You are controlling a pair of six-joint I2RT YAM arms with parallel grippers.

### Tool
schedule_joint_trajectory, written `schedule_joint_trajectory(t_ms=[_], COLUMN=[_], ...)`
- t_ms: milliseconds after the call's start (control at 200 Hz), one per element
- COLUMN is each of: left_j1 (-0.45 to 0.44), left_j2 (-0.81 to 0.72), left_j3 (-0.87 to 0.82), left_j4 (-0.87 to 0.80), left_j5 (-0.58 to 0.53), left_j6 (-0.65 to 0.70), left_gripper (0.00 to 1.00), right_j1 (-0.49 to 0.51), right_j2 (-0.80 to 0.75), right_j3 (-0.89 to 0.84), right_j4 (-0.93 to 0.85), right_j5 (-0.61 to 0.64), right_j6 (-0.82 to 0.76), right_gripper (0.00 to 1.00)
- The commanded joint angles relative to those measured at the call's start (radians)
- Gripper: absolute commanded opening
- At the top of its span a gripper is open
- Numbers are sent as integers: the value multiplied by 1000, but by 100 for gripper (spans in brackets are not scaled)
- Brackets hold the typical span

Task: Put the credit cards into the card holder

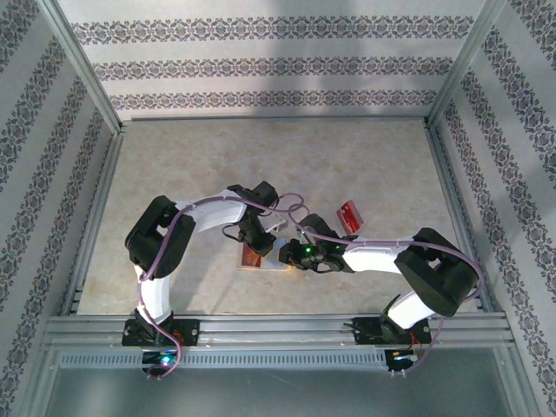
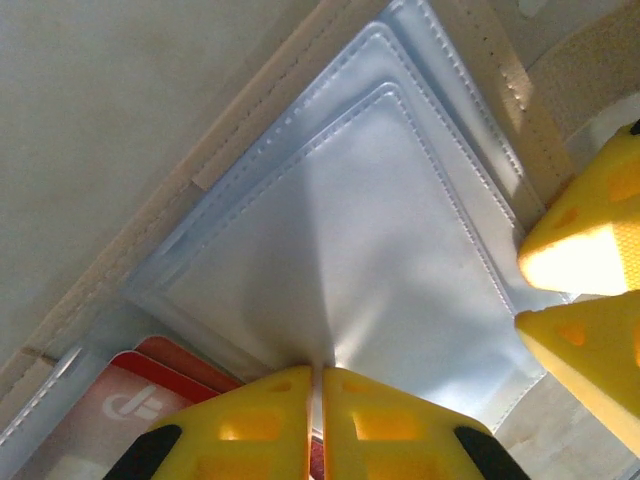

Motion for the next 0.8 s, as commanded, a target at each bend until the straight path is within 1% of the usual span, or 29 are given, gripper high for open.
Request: schedule_joint_trajectory(t_ms=[0, 290, 510, 795], left_j1=[13, 17, 27, 33], left_j2=[-15, -19, -44, -59], left_j3=[-24, -30, -37, -39], left_j4=[-17, -10, -8, -6], left_j5=[4, 19, 20, 31], left_j6=[3, 0, -2, -4], left_gripper=[12, 11, 12, 12], right_j1=[14, 22, 23, 24], right_j2=[31, 60, 30, 34], right_j3=[26, 60, 62, 83], right_j4=[-13, 13, 27, 21], right_j5=[6, -9, -8, -25], right_j6=[13, 12, 14, 7], right_gripper=[25, 25, 25, 25])
